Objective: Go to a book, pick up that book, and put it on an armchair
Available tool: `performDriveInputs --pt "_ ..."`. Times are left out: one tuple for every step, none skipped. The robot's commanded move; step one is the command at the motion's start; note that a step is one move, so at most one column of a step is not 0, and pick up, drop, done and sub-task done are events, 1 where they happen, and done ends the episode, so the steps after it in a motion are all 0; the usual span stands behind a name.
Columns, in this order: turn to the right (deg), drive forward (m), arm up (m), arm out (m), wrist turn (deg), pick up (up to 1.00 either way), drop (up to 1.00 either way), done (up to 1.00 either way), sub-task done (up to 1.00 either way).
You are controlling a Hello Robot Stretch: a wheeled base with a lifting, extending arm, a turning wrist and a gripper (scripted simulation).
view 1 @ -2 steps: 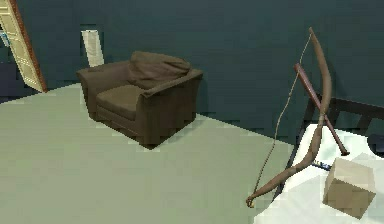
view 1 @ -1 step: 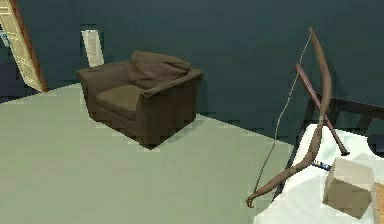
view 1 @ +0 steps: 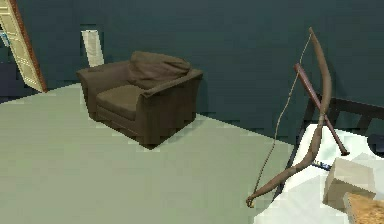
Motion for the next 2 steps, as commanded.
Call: performDriveInputs --pt "0.0 0.0 0.0 -0.34 0.0 0.0 0.0 0.0 0.0" --pt "-45.0 0.0 0.0 0.0 0.0 0.0 0.0 0.0 0.0"
